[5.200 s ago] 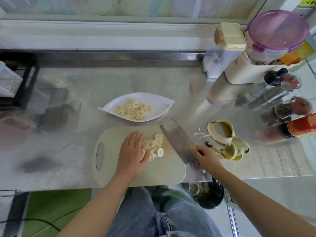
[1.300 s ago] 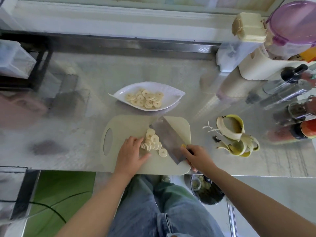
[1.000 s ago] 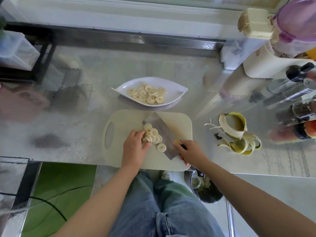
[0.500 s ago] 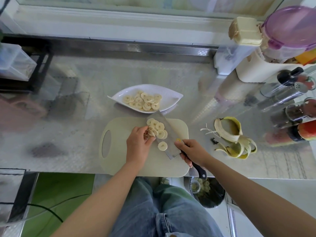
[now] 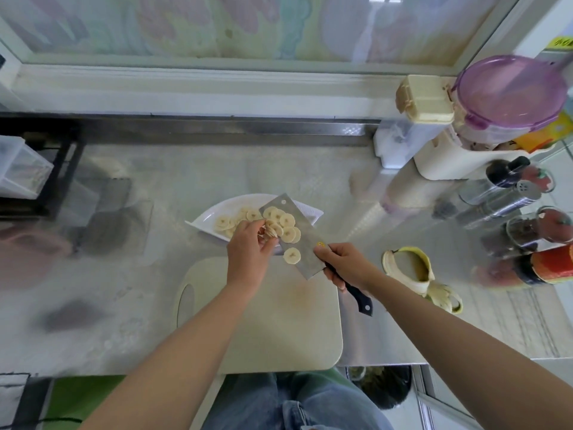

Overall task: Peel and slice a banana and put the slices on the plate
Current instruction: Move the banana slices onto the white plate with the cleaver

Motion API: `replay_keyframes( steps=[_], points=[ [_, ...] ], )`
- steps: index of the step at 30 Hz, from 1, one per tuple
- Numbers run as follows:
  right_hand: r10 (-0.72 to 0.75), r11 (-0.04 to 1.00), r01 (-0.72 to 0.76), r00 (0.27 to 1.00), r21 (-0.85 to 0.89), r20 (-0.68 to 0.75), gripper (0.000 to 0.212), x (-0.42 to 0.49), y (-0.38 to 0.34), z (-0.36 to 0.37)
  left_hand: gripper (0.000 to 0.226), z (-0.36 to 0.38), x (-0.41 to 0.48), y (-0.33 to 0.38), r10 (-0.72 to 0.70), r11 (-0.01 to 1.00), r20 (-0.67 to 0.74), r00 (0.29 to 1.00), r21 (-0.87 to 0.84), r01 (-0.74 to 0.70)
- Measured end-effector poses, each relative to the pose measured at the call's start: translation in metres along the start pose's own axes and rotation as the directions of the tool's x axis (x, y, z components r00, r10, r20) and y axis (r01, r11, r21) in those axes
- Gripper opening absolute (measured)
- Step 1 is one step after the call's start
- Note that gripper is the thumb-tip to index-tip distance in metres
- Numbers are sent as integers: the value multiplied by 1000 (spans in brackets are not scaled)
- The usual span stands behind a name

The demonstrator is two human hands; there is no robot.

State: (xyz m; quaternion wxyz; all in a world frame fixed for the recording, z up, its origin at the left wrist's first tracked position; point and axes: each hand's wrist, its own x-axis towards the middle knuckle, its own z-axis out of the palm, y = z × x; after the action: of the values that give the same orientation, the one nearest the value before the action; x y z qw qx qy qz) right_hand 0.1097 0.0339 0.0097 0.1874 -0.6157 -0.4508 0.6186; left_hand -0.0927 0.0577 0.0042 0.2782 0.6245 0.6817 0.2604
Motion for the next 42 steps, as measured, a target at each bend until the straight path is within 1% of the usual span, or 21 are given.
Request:
replay_keyframes(
  steps=[4,8,12,15,17,20,22,25,27,30,33,35,38,42],
  points=[
    [9,999,-9,1000,-34,-7,39,16,-8,-4,34,1,26,-9,-22,999,17,1000,45,22],
    [15,1000,-15,999,-12,-32,39,24,-9,-12,30,1,40,-16,-39,997,58,998,73,35],
    [-3,1000,4,999,21,-49,41,26,-8,-19,26,2,45,-19,-17,992,97,995,124,5],
    [-17,1000,19,997,22,-75,44,26,-5,-22,27,6,49,-21,19,990,141,990,137,-39],
    [-27,1000,28,995,13,-92,45,25,-4,-25,26,9,50,-19,66,986,168,984,143,-90],
    [-37,999,38,994,7,-106,45,23,-5,-27,19,15,52,-10,151,961,179,972,205,-187],
    [-37,999,37,993,2,-114,46,23,-5,-28,13,17,54,-3,169,948,173,970,242,-208],
    [-37,999,37,991,2,-132,46,21,-5,-29,10,20,55,2,207,934,115,972,273,-231],
    [-37,999,38,989,8,-142,46,20,-5,-28,15,20,54,3,270,921,44,962,278,-271],
    [-29,1000,29,987,2,-158,46,21,-6,-27,19,19,52,6,391,888,9,921,259,-379],
    [-13,1000,16,984,13,-178,46,23,-11,-22,24,22,47,9,517,821,69,853,242,-517],
    [-1,1000,7,981,31,-194,45,24,-17,-18,26,24,43,10,553,789,113,825,245,-563],
    [11,997,4,977,71,-211,42,27,-23,-10,18,28,39,10,546,796,138,826,222,-563],
    [7,998,9,973,68,-232,40,29,-24,-3,14,28,40,9,475,844,110,873,225,-488]
  ],
)
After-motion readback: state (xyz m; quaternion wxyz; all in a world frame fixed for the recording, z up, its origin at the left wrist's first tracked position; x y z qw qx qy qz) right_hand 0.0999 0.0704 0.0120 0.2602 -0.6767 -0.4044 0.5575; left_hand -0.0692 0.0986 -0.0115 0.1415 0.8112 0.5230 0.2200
